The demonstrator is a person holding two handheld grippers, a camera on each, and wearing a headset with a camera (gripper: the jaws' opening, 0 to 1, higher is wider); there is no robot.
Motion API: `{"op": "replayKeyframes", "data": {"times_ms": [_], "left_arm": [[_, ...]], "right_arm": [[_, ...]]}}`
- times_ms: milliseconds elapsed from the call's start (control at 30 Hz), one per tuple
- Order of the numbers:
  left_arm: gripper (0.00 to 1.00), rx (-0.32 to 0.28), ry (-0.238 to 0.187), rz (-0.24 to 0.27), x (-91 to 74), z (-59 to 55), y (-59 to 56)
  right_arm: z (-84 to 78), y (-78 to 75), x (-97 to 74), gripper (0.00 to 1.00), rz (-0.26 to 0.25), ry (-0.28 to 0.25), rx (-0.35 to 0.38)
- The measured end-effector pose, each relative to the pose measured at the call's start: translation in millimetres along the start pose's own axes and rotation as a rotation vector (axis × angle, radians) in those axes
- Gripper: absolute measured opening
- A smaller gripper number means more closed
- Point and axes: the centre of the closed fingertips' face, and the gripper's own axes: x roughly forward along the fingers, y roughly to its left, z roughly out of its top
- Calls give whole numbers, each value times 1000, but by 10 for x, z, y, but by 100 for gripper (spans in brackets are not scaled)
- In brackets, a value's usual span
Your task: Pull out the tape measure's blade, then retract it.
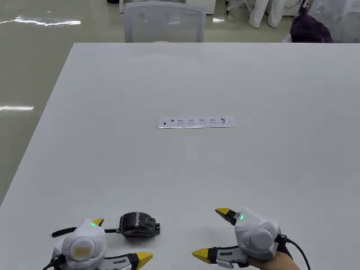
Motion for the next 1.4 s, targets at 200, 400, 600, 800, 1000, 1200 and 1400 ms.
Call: {"op": "replayKeyframes", "data": {"times_ms": [200, 400, 600, 800, 1000, 1200, 1400], "left_arm": [[99, 27, -37, -14, -130, 36, -49], [99, 47, -46, -34, -212, 14, -113], [99, 69, -67, -47, -324, -11, -168], [99, 74, -50, -35, -435, -119, -132], [99, 71, -40, -14, -543, -180, -72], [99, 61, -39, 1, -576, -217, -46], [99, 55, -55, 3, -555, -154, -43]], "right_arm": [[-73, -5, -157, 83, -36, -1, 24], [-132, -28, -313, 89, -63, -5, 50], [-150, -24, -475, 92, -82, -17, 63], [-159, 1, -570, 94, -91, -21, 64], [-161, 6, -630, 95, -97, -25, 59], [-145, 4, -710, 95, -104, -34, 63], [-146, -10, -761, 95, -113, -36, 65]]}}
